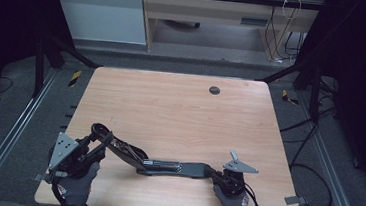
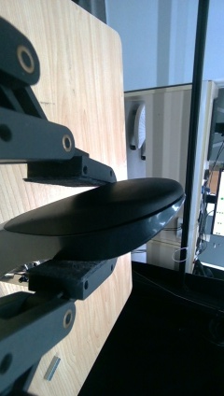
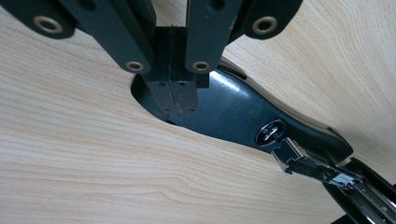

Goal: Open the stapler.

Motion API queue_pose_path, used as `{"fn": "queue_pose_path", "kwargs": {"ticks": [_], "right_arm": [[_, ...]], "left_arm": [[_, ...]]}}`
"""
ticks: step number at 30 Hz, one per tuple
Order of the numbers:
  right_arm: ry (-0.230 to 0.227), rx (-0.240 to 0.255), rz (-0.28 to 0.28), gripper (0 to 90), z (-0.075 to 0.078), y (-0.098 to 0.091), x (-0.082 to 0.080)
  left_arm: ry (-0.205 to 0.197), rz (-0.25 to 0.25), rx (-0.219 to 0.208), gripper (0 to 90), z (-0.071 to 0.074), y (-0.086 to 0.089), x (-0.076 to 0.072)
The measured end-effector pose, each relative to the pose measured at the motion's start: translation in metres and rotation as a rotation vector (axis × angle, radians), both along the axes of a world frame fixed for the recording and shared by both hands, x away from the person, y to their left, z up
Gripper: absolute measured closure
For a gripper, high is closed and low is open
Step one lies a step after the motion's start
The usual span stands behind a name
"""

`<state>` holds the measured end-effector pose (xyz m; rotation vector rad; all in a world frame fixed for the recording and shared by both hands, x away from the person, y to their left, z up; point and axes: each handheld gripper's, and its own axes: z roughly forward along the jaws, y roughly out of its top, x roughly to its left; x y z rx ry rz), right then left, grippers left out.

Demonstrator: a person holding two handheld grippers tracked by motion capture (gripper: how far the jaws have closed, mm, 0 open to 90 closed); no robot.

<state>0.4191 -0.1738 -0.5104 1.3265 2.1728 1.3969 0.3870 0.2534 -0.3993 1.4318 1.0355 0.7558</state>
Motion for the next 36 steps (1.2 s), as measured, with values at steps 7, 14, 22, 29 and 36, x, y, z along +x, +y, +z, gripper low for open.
{"fn": "queue_pose_path", "kwargs": {"ticks": [7, 14, 22, 29, 36], "right_arm": [[0.0, 0.002, 0.003, 90.0, 0.0, 0.0, 0.0], [0.002, 0.004, 0.002, 90.0, 0.0, 0.0, 0.0], [-0.002, 0.0, 0.002, 90.0, 0.0, 0.0, 0.0], [0.003, 0.005, -0.001, 90.0, 0.0, 0.0, 0.0], [0.0, 0.003, 0.001, 90.0, 0.0, 0.0, 0.0]], "left_arm": [[0.017, 0.013, -0.022, 57.7, -0.004, 0.006, -0.001], [0.021, 0.021, -0.032, 57.1, -0.007, 0.01, -0.003], [0.017, 0.031, -0.025, 56.7, -0.008, 0.009, -0.002], [0.012, 0.037, -0.003, 55.2, -0.005, 0.009, -0.002], [-0.002, 0.038, 0.048, 42.8, 0.002, 0.007, -0.003]]}}
